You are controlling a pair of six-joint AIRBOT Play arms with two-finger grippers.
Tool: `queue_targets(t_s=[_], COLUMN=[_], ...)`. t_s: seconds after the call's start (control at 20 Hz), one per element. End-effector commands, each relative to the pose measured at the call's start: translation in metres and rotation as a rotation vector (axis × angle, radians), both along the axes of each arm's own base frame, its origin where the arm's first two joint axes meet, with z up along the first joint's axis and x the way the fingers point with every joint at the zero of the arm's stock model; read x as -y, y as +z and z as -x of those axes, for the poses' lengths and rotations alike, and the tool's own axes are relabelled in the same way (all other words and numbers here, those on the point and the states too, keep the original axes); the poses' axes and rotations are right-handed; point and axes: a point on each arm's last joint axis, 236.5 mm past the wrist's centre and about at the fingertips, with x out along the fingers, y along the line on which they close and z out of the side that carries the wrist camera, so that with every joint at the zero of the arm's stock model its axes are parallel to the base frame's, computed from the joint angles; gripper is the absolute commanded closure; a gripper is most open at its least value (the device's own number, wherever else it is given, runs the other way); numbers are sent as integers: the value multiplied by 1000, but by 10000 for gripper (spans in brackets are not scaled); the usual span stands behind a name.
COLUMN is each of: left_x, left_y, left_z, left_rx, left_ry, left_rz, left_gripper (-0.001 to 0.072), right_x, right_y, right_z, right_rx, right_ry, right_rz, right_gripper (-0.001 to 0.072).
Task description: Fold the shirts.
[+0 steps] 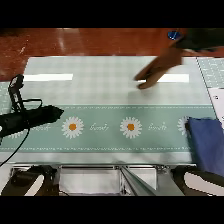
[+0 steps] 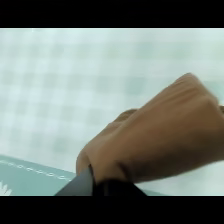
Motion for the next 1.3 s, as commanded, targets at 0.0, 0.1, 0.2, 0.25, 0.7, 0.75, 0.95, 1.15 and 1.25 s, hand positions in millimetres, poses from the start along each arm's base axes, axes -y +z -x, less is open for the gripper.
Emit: queue_targets(t_s=[0.0, 0.1, 0.2, 0.25, 0.7, 0.75, 0.95, 1.15, 1.25], left_x=[-4, -12, -20, -20, -21, -22, -22, -35, -40], left_y=[-3, -6, -10, -11, -49, -50, -51, 7, 64], left_z=[-3, -8, -17, -23, -41, -45, -55, -89, -116], left_rx=[30, 48, 65, 71, -22, -16, 1, 151, 244], left_ry=[-31, -26, -11, -3, 14, 19, 21, -1, 19], left_rz=[-47, -92, -128, -128, -140, -140, -148, -205, -202], left_gripper=[685, 685, 685, 685, 685, 685, 685, 685, 685], right_x=[87, 125, 145, 153, 204, 201, 181, 204, 200], right_y=[8, 13, 7, -1, -107, -121, -151, -115, -83], right_z=[59, 92, 132, 156, 376, 397, 374, 303, 235], right_rx=[-131, -158, -221, -284, -780, -855, -876, -747, -595], right_ry=[-212, -330, -421, -462, -1150, -1208, -1065, -903, -728], right_rz=[2, 0, -9, -11, 191, 212, 85, 65, 75], right_gripper=[694, 694, 694, 694, 690, 648, 296, 406, 696])
